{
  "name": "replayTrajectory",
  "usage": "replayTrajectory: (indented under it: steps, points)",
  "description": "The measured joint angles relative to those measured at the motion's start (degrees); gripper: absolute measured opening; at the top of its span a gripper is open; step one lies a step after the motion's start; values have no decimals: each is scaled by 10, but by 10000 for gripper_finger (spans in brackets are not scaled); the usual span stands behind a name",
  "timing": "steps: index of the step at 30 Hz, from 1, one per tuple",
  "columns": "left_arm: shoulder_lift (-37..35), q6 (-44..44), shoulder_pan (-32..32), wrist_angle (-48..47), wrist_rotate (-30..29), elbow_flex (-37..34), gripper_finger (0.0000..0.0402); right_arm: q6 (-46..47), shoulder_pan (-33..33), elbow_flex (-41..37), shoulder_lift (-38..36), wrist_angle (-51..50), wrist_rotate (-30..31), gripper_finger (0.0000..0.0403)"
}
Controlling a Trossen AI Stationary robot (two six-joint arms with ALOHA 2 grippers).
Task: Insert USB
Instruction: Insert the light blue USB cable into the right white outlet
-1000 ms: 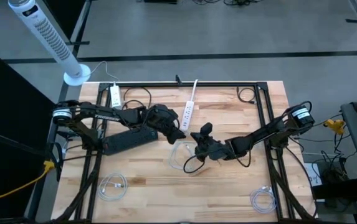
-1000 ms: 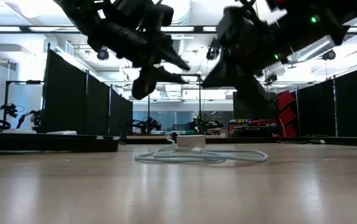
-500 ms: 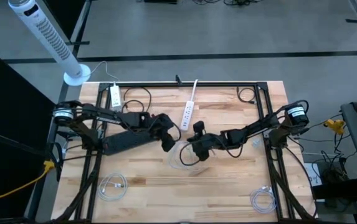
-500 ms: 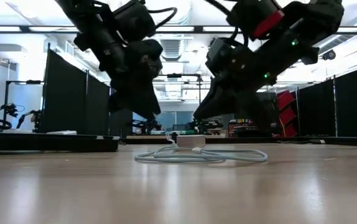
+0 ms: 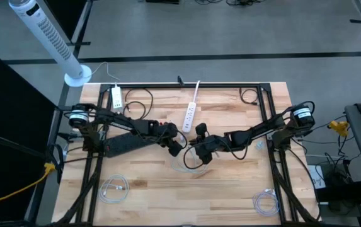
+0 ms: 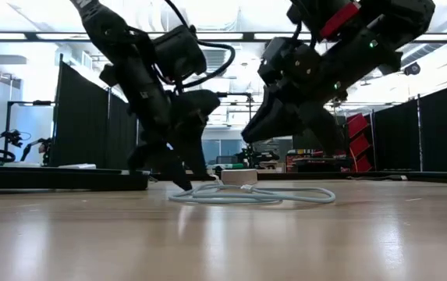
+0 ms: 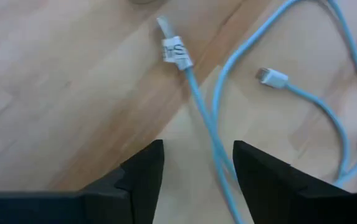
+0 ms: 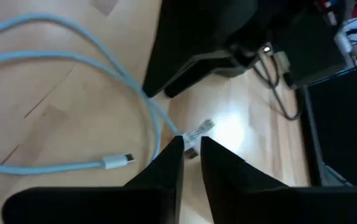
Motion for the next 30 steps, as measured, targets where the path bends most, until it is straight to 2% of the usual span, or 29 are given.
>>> replayTrajectory:
  steps: [8, 16, 20, 24, 30]
  points:
    - [3, 30, -1, 21, -12, -1, 193, 5, 5, 0, -60, -64, 14, 83]
    - [5, 32, -2, 71, -30, -1, 173, 30, 5, 0, -82, -88, 14, 96]
    - [6, 32, -3, 81, -34, -1, 159, 37, 5, 0, -82, -88, 14, 95]
    - [6, 35, -6, 59, -81, -1, 143, 41, 5, 0, -81, -91, 14, 87]
    - [6, 49, -9, 60, -104, -1, 119, 52, 5, 0, -81, -92, 14, 73]
